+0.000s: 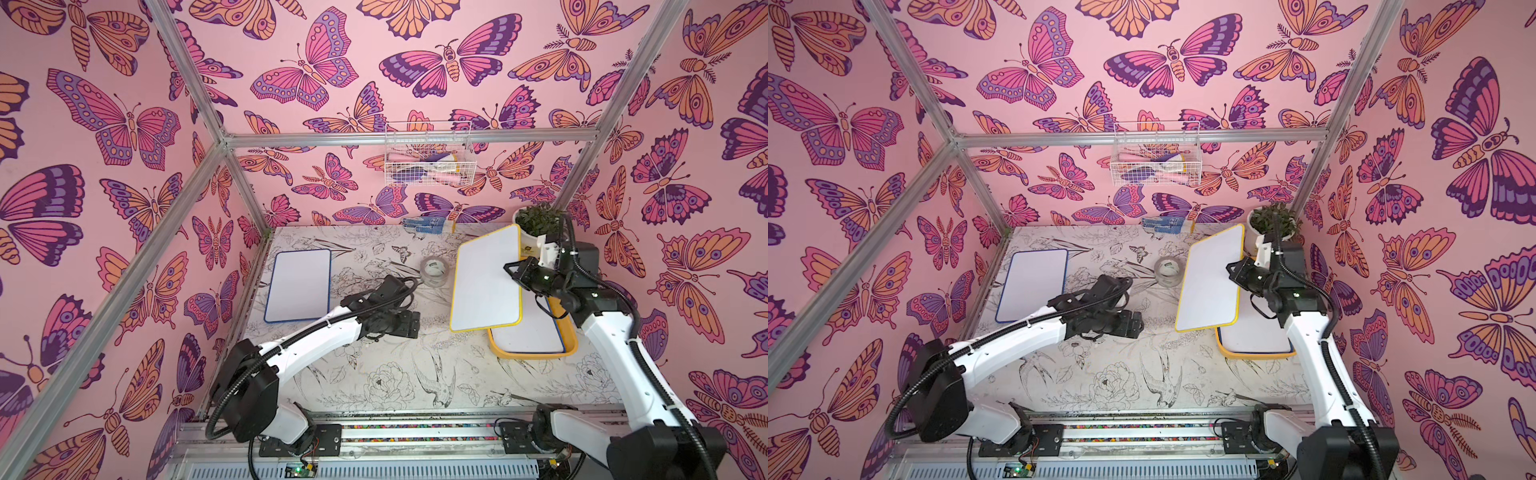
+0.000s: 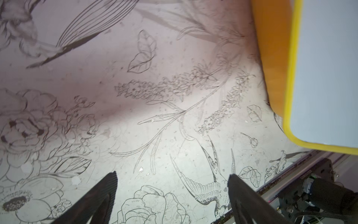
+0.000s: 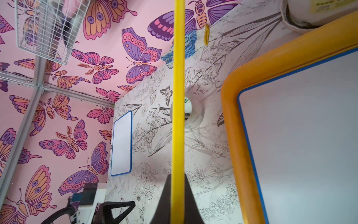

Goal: Put the whiteboard into the storage box
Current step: Pick up the whiteboard at the center of the board, then place the whiteboard in the storage box.

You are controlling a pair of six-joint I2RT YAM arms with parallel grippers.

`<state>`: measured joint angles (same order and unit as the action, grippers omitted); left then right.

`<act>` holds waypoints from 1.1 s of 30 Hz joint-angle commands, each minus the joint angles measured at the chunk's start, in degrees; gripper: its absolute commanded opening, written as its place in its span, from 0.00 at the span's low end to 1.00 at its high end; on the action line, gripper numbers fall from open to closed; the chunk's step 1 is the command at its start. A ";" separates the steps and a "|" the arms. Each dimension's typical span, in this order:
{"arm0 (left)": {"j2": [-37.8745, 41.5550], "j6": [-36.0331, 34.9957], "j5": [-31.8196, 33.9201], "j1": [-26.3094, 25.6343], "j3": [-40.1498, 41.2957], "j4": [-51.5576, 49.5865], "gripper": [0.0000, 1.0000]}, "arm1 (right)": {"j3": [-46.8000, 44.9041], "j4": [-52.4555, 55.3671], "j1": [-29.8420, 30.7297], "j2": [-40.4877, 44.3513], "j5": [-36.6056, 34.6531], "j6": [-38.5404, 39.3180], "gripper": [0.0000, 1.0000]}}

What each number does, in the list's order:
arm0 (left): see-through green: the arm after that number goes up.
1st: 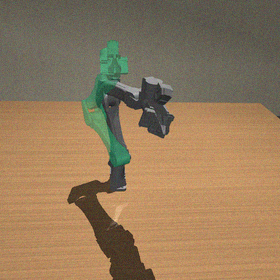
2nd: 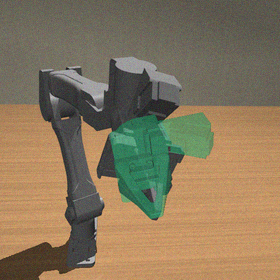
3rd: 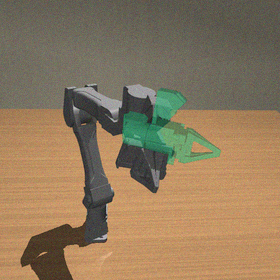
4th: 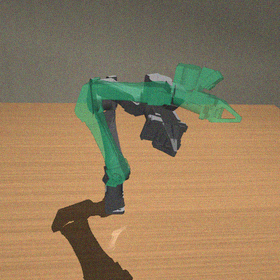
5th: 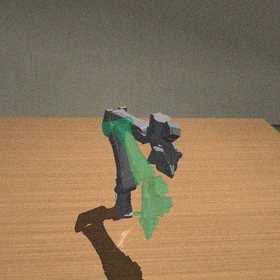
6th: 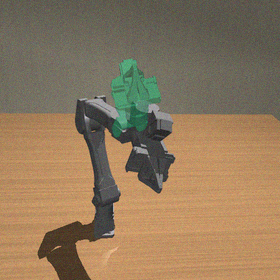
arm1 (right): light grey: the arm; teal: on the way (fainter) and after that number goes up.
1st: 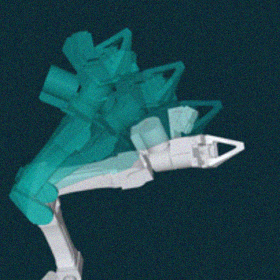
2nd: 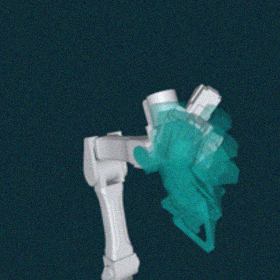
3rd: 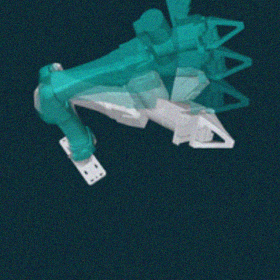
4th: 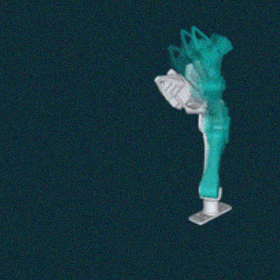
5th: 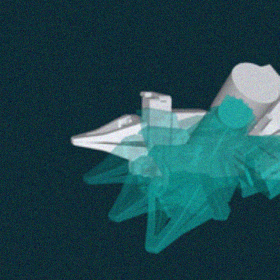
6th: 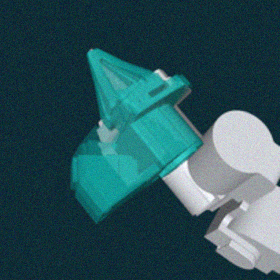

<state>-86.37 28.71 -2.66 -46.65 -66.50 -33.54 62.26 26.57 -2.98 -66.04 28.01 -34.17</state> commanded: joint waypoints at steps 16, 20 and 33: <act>-5.36 -23.13 -1.15 -5.73 -13.30 -7.56 0.98 | 13.27 15.19 -12.35 -11.15 6.94 27.76 0.00; -5.87 -23.87 -2.33 -5.73 -13.38 -6.81 0.98 | 14.37 14.92 -13.15 -12.82 5.69 29.39 0.00; -8.08 -26.26 -2.62 -5.71 -14.80 -6.80 0.98 | 17.43 15.23 -13.89 -18.50 4.28 33.03 0.00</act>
<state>-93.51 3.75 -4.73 -52.16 -80.14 -39.38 77.14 43.48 -16.51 -84.42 30.00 -4.84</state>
